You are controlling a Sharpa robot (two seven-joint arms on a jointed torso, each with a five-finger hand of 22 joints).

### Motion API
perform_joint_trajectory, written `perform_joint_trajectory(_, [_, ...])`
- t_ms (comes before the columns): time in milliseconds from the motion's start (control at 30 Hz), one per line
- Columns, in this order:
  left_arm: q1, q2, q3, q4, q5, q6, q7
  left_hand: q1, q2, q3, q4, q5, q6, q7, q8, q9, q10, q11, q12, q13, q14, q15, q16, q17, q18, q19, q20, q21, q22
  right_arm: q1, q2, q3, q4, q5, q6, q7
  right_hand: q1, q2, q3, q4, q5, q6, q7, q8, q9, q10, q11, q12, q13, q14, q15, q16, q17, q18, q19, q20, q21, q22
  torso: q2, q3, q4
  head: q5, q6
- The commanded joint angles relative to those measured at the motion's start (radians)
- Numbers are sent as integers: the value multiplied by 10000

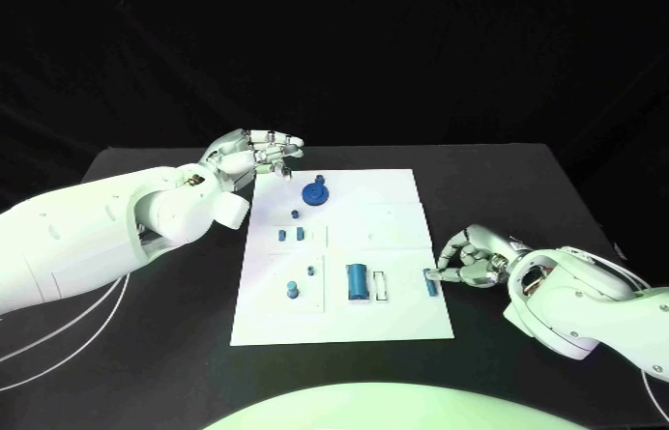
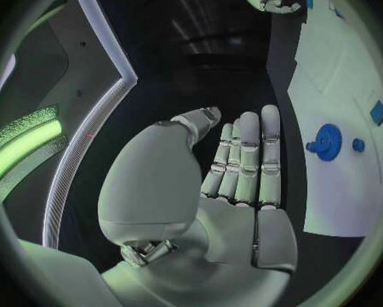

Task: Assemble the parts on the task board

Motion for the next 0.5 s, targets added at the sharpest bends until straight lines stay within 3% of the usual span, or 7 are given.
perform_joint_trajectory(33, [4, 12, 7, 20, 42, 187, 50, 37, 31, -16, 12, 27, -99, 23, 32, -9, -60, 17, 25, -16, -68, 35, -48, -9, 144, 41, 10, -61, -16, -85, 79, -3, -13, -219, 390, -47, -14, -90, -20, 55, -27, 67, 10, 57, 12, 346, 32, -60, 1761, 827, 58, -22, 1558, 8, 902, 53, 48, 2531, 1, -7, 6, 46, -16])
perform_joint_trajectory(500, [4, 7, 7, 31, 22, 214, -20, 37, 45, -11, 14, 28, -99, 24, 38, -11, -55, 16, 35, -20, -69, 36, -46, -11, 145, 42, 12, -65, -18, -206, 327, -12, -94, -387, 848, -180, -28, -56, 5, 40, -19, 120, -21, 91, 59, 341, 6, -81, 1747, 832, 40, -15, 1577, 0, 917, 43, 90, 2543, -11, -18, 11, 58, -55])
